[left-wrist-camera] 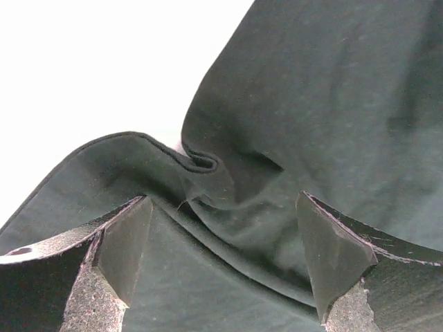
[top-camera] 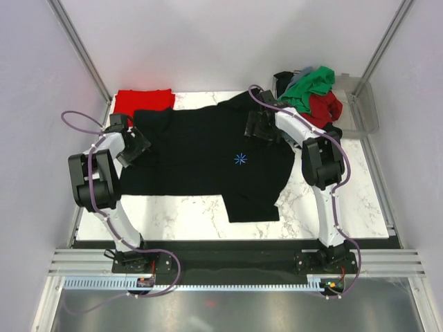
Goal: Fold and stack the t-shirts
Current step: Flatten the tshirt out, then fold the tshirt
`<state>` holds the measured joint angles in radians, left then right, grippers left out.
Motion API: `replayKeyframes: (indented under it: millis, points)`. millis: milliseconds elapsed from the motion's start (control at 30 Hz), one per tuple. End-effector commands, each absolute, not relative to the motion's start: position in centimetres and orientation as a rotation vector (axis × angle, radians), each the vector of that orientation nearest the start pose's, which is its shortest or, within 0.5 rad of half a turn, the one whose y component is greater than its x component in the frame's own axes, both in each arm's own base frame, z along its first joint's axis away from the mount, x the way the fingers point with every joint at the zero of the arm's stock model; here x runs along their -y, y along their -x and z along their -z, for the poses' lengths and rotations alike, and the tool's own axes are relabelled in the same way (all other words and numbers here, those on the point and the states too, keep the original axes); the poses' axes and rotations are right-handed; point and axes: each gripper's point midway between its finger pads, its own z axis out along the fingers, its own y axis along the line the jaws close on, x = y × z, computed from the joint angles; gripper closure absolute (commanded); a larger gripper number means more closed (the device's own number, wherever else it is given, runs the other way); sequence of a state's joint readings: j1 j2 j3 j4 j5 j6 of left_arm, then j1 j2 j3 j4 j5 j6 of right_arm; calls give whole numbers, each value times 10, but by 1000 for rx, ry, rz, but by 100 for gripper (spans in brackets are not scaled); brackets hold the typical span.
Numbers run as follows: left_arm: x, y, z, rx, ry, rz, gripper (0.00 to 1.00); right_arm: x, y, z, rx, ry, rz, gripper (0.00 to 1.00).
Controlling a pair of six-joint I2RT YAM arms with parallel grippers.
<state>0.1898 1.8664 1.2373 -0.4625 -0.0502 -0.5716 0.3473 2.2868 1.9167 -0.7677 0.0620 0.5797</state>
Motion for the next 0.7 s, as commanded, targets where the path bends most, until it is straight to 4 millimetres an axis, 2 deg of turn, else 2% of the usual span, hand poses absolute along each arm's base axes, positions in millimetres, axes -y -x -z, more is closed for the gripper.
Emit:
replayKeyframes:
  millis: [0, 33, 67, 100, 133, 167, 200, 233, 267, 300, 333, 367, 400, 433, 467, 500, 533, 567, 600, 667]
  points:
    - [-70, -420, -70, -2388, 990, 75, 9, -190, -521, -38, -2619, -253, -320, 2]
    - [-68, -416, -80, -2369, 984, 82, 8, -192, -522, -57, -2586, -236, -345, 2]
    - [-67, -411, -88, -2353, 984, 87, 8, -196, -520, -67, -2576, -220, -378, 2]
    - [-65, -398, -85, -2364, 991, 80, 8, -199, -518, -78, -2561, -195, -393, 2]
    - [-65, -389, -110, -2306, 976, 85, 7, -202, -514, -100, -2527, -176, -415, 2]
    - [-69, -380, -116, -2286, 987, 62, 7, -205, -510, -111, -2515, -157, -421, 2]
    - [-70, -363, -112, -2288, 1007, 44, 6, -205, -504, -120, -2505, -144, -415, 2]
    - [-72, -349, -129, -2228, 1039, 41, 6, -203, -492, -140, -2479, -139, -416, 2]
    - [-76, -337, -135, -2186, 1075, 15, 6, -208, -482, -146, -2474, -117, -412, 2]
    - [-77, -318, -123, -2186, 1121, 8, 5, -204, -474, -152, -2465, -121, -382, 2]
    - [-77, -309, -123, -2160, 1149, 7, 5, -201, -453, -158, -2468, -121, -376, 2]
    - [-80, -299, -137, -2073, 1185, 21, 5, -202, -440, -158, -2472, -116, -355, 2]
    - [-78, -284, -122, -2084, 1222, 11, 5, -193, -418, -135, -2526, -131, -305, 2]
    - [-78, -277, -122, -2048, 1261, 22, 5, -192, -403, -148, -2500, -152, -327, 2]
    - [-78, -270, -125, -2009, 1279, 33, 5, -192, -389, -143, -2513, -155, -331, 2]
    - [-77, -260, -113, -2010, 1315, 22, 5, -191, -378, -139, -2518, -162, -338, 2]
    - [-77, -255, -111, -1985, 1360, 29, 6, -182, -353, -127, -2546, -168, -335, 2]
    - [-80, -249, -106, -1970, 1393, 11, 7, -181, -340, -122, -2559, -177, -348, 2]
    - [-79, -240, -98, -1964, 1418, 2, 8, -176, -321, -104, -2600, -176, -337, 2]
    - [-85, -232, -91, -1931, 1472, -27, 9, -173, -303, -110, -2587, -174, -380, 2]
